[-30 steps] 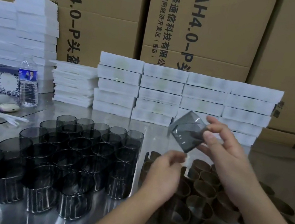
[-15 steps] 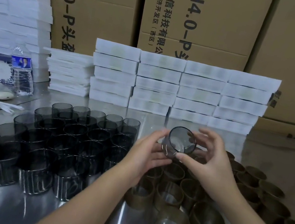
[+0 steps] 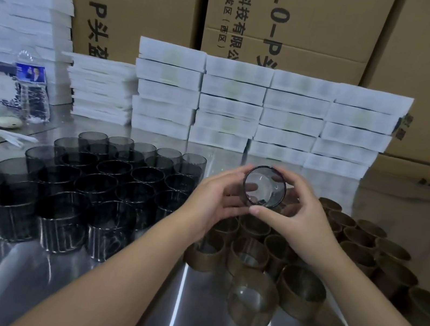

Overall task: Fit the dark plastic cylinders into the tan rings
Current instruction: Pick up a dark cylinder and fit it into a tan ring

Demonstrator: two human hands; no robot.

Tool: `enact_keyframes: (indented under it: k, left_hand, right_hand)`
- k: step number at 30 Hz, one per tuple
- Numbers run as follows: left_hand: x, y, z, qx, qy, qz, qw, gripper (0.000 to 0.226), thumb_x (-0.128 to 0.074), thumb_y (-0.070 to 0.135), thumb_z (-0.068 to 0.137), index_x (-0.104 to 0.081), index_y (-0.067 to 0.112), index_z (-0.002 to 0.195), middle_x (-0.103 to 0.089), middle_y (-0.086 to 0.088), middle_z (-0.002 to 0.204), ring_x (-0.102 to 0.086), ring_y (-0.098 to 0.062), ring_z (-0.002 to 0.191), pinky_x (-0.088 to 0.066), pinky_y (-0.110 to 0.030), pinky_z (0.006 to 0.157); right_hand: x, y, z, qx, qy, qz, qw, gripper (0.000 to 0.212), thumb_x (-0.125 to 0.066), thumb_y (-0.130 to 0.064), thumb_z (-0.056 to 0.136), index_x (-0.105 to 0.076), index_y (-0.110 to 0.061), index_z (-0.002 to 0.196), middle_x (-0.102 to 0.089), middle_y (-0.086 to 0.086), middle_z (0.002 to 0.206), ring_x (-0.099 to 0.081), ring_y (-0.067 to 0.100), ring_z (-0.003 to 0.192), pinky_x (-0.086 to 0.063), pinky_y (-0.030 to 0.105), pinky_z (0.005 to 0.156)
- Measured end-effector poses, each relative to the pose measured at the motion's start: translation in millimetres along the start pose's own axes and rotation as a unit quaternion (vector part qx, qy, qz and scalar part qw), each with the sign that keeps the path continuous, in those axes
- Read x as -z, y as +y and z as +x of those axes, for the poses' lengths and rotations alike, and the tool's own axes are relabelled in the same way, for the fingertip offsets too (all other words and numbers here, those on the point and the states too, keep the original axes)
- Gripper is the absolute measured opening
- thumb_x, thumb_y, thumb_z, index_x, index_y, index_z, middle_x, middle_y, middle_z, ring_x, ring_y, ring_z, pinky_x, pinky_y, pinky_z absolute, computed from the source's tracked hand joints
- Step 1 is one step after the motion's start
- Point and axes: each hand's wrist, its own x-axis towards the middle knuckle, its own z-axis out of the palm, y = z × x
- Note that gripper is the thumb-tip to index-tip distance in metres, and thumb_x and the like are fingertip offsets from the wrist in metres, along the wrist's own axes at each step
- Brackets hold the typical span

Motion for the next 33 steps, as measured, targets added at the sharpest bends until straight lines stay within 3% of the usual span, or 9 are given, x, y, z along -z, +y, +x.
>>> enact_keyframes:
  k: [4,7,9,12,15,19,22,28,33]
  left_hand:
    - [-0.4,-0.8,1.5,-0.039,-0.003,0.005,0.999,0.031,-0.047,0.013,0.1,-0.069,0.033,0.106,-0.076,0.014,0.09,-0.074,-0.013,0.084,-0.057,-0.023,0.07]
    - [-1.7,-1.0,1.3,-0.037,-0.006,-0.011,0.999,0.032,-0.045,0.013,0.1,-0.07,0.032,0.106,-0.076,0.007,0.096,-0.074,-0.015,0.086,-0.058,-0.025,0.071]
    - [-2.6,-0.8,0.6,-0.026,-0.007,-0.034,0.999,0.032,-0.044,0.013,0.1,-0.071,0.029,0.107,-0.074,-0.003,0.105,-0.073,-0.018,0.089,-0.058,-0.028,0.072]
    - [-5.7,-0.8,-1.2,-0.007,-0.012,-0.061,0.998,0.031,-0.044,0.016,0.1,-0.07,0.025,0.114,-0.07,-0.01,0.117,-0.071,-0.022,0.095,-0.057,-0.03,0.074]
    - [-8.9,-1.0,-3.2,0.003,-0.018,-0.069,0.997,0.031,-0.045,0.02,0.1,-0.067,0.022,0.121,-0.069,-0.008,0.12,-0.069,-0.022,0.097,-0.056,-0.031,0.076]
    - [-12.3,0.4,-6.7,0.006,-0.026,-0.068,0.997,0.033,-0.044,0.019,0.101,-0.063,0.02,0.127,-0.067,-0.01,0.126,-0.066,-0.023,0.105,-0.054,-0.034,0.087]
    - [-13.9,0.3,-7.9,0.009,-0.029,-0.075,0.997,0.032,-0.043,0.015,0.101,-0.064,0.019,0.125,-0.066,-0.011,0.125,-0.065,-0.024,0.104,-0.053,-0.035,0.09]
    - [-11.2,-1.7,-7.2,0.011,-0.052,-0.083,0.995,0.028,-0.047,0.011,0.096,-0.067,0.018,0.114,-0.072,-0.008,0.104,-0.067,-0.027,0.102,-0.057,-0.034,0.083]
    - [-13.1,-3.9,-6.9,0.013,-0.077,-0.084,0.993,0.027,-0.051,0.014,0.094,-0.064,0.016,0.118,-0.074,-0.007,0.103,-0.071,-0.024,0.097,-0.058,-0.029,0.072]
  right_hand:
    - [-2.3,0.8,-0.4,0.014,0.014,-0.026,0.999,0.071,-0.085,-0.029,0.067,-0.045,-0.057,0.118,-0.05,-0.007,0.118,-0.051,0.008,0.082,-0.046,0.014,0.076]
    - [-4.1,-1.8,-1.5,0.023,0.022,-0.022,0.999,0.072,-0.084,-0.028,0.067,-0.044,-0.058,0.119,-0.048,-0.01,0.118,-0.051,0.001,0.077,-0.045,0.009,0.072]
    - [-5.2,-4.1,-2.2,0.026,0.024,-0.006,0.999,0.072,-0.085,-0.025,0.069,-0.045,-0.058,0.118,-0.047,-0.011,0.12,-0.053,-0.002,0.078,-0.047,0.011,0.074]
    - [-5.3,-6.9,-2.3,0.019,0.016,0.014,1.0,0.071,-0.086,-0.024,0.069,-0.047,-0.057,0.118,-0.051,-0.007,0.126,-0.06,0.015,0.085,-0.054,0.028,0.08]
    - [-4.9,-9.5,-3.3,0.013,0.011,0.027,0.999,0.067,-0.084,-0.04,0.062,-0.048,-0.056,0.116,-0.056,-0.009,0.124,-0.062,0.024,0.09,-0.055,0.04,0.084]
    - [-7.2,-9.4,-3.4,0.015,0.019,0.059,0.998,0.066,-0.08,-0.048,0.057,-0.046,-0.054,0.113,-0.057,-0.02,0.119,-0.061,0.007,0.107,-0.053,0.031,0.089]
    - [-8.2,-8.5,-3.8,0.009,0.025,0.062,0.998,0.065,-0.081,-0.049,0.053,-0.045,-0.058,0.107,-0.056,-0.026,0.115,-0.06,0.001,0.108,-0.05,0.021,0.087]
    - [-8.5,-9.4,-7.8,-0.011,0.027,0.012,0.999,0.071,-0.08,-0.057,0.048,-0.041,-0.053,0.107,-0.05,-0.012,0.122,-0.058,0.009,0.111,-0.052,0.041,0.094]
    - [-8.6,-13.6,-9.0,-0.036,0.063,-0.016,0.997,0.067,-0.075,-0.067,0.044,-0.039,-0.059,0.099,-0.055,-0.02,0.111,-0.06,-0.004,0.096,-0.052,0.026,0.083]
